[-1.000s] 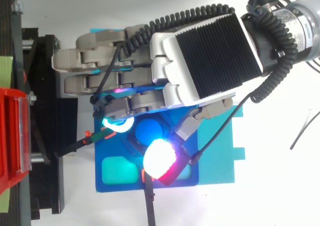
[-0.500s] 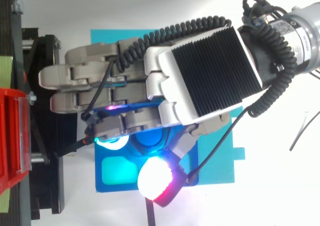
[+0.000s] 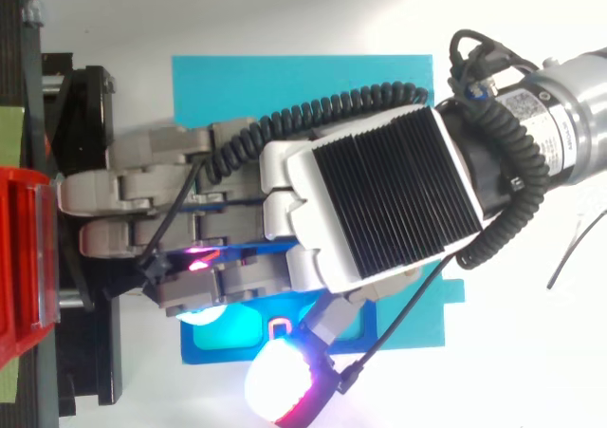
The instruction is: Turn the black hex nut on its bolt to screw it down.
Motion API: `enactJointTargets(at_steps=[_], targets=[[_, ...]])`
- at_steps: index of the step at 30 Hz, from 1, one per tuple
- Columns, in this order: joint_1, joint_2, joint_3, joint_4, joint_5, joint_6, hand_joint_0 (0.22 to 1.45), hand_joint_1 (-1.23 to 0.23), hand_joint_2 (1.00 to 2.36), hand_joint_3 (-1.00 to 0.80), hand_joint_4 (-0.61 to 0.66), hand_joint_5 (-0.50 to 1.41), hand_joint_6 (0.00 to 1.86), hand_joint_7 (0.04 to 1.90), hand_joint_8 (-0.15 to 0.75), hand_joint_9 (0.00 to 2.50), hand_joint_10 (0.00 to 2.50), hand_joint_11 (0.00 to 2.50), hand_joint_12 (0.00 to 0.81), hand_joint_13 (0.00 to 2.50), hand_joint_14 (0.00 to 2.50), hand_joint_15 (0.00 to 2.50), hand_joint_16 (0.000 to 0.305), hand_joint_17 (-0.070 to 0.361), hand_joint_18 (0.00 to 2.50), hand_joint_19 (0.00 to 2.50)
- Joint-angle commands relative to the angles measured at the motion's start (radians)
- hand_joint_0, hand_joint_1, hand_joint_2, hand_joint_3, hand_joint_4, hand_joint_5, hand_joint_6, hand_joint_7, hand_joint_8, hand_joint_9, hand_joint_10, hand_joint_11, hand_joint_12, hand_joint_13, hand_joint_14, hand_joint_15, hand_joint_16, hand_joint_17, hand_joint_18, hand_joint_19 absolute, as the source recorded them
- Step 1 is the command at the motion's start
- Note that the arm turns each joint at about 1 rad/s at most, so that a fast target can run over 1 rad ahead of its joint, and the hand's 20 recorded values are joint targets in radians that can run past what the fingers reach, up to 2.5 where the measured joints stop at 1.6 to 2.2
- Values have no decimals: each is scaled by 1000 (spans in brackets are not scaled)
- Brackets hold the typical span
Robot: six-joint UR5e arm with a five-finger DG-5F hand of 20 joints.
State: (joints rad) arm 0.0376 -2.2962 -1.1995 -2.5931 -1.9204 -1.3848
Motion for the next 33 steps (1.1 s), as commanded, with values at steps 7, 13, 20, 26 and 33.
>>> enactJointTargets(at_steps=[7,13,20,26,33], targets=[[5,0,-23,-15,14,-2,511,-355,1000,-500,264,-106,502,1417,266,318,0,0,337,87,0,0,47,106,163,127],[-2,0,-22,-25,9,-5,511,-356,1000,-500,267,-123,605,1306,267,319,0,0,336,85,0,0,47,106,166,122],[7,0,-23,-42,14,-10,512,-356,1000,-500,256,-131,660,1240,266,318,0,0,337,77,0,0,47,106,161,122],[7,0,-23,-62,8,-14,512,-355,1000,-500,260,-132,664,1225,266,320,0,0,337,76,0,0,47,106,160,122],[7,0,-23,-64,8,-16,512,-355,1000,-500,262,-131,655,1226,266,320,0,0,337,76,0,0,47,106,157,122]])
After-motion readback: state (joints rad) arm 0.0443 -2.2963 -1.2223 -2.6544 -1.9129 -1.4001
